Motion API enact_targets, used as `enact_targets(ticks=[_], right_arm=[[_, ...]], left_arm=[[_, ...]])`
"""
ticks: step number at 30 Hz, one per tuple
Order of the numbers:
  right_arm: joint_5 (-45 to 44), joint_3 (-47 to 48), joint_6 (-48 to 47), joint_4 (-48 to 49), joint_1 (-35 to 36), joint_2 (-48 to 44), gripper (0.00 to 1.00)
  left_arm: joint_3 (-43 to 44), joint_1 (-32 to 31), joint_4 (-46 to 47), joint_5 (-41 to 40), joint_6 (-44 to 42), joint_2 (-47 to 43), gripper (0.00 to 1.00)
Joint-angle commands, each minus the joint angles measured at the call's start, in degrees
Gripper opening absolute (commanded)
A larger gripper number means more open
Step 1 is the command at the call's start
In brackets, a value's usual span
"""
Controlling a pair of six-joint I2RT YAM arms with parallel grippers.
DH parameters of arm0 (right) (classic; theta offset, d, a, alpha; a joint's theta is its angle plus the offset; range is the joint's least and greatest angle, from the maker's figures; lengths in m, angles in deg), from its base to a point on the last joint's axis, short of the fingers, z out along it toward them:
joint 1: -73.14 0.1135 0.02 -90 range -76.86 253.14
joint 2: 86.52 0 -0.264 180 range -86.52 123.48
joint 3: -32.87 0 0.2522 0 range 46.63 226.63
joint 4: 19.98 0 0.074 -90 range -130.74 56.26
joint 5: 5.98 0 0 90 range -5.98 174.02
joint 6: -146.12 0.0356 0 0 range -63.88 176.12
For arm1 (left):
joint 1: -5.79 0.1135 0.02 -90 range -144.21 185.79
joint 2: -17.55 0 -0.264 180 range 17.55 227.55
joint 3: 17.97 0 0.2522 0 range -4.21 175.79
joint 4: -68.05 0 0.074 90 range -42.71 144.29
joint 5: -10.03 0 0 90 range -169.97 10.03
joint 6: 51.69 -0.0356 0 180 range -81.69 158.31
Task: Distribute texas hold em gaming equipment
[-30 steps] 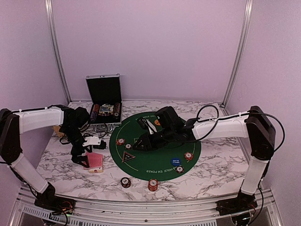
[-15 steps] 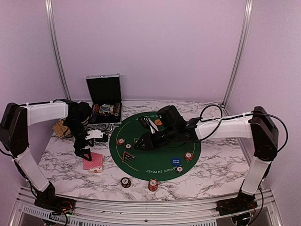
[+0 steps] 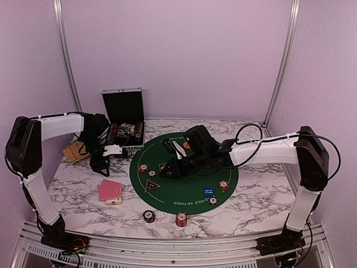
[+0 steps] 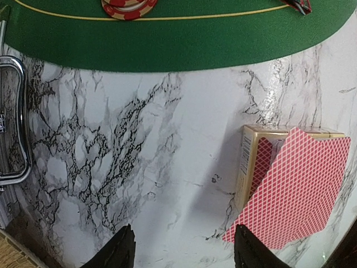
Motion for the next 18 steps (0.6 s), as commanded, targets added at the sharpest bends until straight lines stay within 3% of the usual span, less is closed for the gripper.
enact_targets(ticks=[1,11,18], right_arm=[[-2.0,5.7,-3.1,-3.6,3.5,2.5,0.18],[-3.4,6.2,-3.9,-4.0,5.2,3.0,0.14],[-3.5,5.0,-3.6,-3.6,5.3,2.5,0.12]], left_arm=[[-1.9,0.1,3.0,-1.7,0.8,0.1,0.6],[-4.0,0.2,6.8,-3.0,2.4,1.4,0.51],[-6.5,0.1,7.1,-2.6,2.5,1.0,0.5]])
